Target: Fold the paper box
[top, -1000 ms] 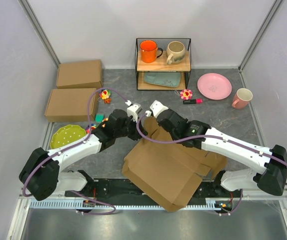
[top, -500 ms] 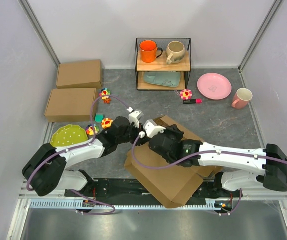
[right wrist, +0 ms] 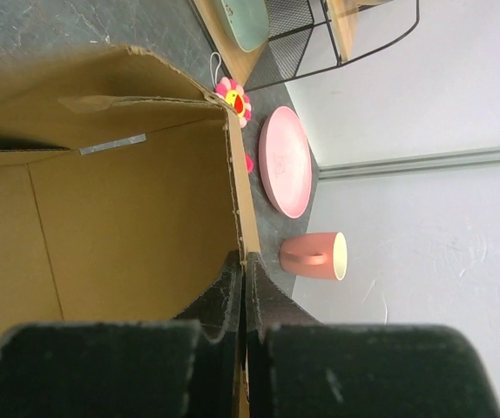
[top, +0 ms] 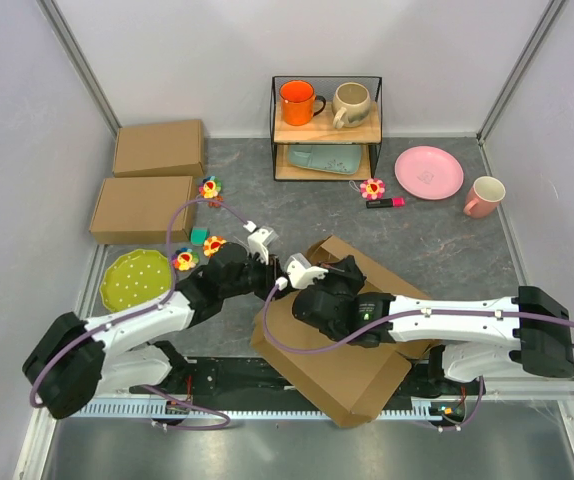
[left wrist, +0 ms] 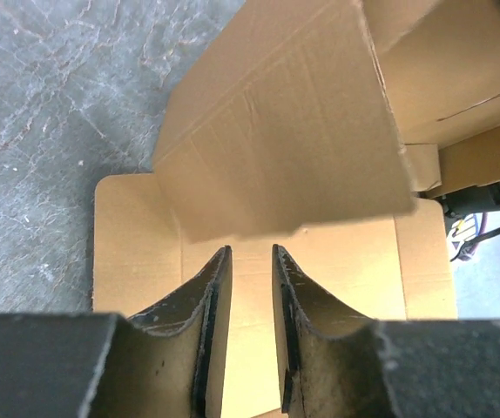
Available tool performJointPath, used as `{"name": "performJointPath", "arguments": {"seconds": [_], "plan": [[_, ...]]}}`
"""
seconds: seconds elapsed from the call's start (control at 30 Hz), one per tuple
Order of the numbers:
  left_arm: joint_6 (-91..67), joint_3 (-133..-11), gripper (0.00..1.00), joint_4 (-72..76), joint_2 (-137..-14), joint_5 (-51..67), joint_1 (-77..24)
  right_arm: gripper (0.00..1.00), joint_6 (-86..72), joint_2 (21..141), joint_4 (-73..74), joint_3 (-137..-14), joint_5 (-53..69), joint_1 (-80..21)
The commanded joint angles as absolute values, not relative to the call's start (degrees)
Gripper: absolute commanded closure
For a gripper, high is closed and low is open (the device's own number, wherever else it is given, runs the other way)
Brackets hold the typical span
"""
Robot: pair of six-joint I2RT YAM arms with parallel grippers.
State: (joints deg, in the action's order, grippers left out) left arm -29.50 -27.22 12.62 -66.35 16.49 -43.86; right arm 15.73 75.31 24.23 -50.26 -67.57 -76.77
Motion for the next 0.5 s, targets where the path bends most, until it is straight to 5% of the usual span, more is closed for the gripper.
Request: {"name": "performJointPath", "arguments": {"seconds": [0.0,0.3,0.47], "plan": [[-27.86,-28.74,0.68,6.16,-59.26,14.51,-44.03,1.0,11.16,76.82,24.0,-48.69,-63.19,-77.43],[-28.64,-28.22,0.69,0.96,-48.78,1.87,-43.95,1.0,11.34,77.17,23.2,-47.99,-63.37,-77.43],[-31.72,-26.19,0.71,11.49,-55.16,-5.45,-43.77,1.0,10.63,76.2,22.68,-47.64,-61.62,-77.87]]}}
